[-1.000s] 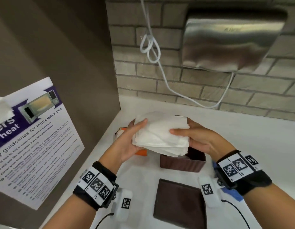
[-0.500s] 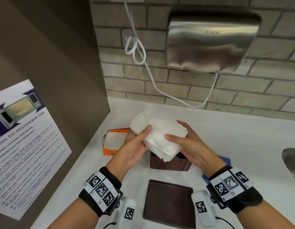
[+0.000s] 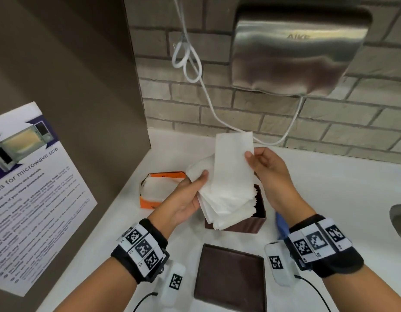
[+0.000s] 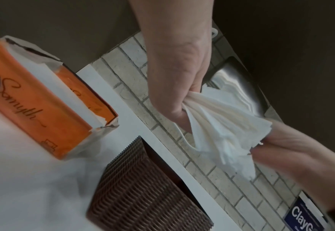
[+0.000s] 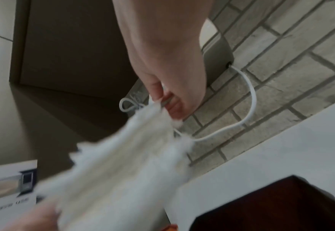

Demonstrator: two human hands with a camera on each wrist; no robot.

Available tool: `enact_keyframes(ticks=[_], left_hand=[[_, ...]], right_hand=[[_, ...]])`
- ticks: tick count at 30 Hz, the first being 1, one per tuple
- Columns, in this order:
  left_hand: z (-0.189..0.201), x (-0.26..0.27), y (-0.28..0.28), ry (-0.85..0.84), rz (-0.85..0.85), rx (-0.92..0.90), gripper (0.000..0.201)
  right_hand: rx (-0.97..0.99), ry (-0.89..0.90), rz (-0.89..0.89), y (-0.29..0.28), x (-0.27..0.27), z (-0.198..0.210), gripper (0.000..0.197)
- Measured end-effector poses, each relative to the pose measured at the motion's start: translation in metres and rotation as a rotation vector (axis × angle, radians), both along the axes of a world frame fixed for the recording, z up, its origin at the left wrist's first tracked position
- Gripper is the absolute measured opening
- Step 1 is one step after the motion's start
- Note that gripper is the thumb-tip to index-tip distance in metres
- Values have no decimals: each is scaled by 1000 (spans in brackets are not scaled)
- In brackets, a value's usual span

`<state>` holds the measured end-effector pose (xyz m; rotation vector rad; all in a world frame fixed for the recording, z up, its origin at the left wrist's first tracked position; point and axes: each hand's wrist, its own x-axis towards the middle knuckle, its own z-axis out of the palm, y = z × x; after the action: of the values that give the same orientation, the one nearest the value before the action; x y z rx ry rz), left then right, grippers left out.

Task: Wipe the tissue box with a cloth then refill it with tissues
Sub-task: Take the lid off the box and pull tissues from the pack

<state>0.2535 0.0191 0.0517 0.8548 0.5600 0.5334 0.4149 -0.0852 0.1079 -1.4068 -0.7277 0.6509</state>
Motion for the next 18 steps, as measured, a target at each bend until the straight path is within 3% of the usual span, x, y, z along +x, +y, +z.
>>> enact_keyframes(ticks=[7,11,16,18], left_hand=[[-2,4,2,17,-14,9,39],[-2,9,0,53,-25,37,39],[0,7,2,0,-57,-102,74],[1,6,0,33,-59,-32,61]], right_hand=[[-44,185,294,1,1,29,9],[-274,-14,245,13,-8,9,3],[-434,-339,89,21,-13,-8,6],[-444,-394,64,23,-14,-10,6]])
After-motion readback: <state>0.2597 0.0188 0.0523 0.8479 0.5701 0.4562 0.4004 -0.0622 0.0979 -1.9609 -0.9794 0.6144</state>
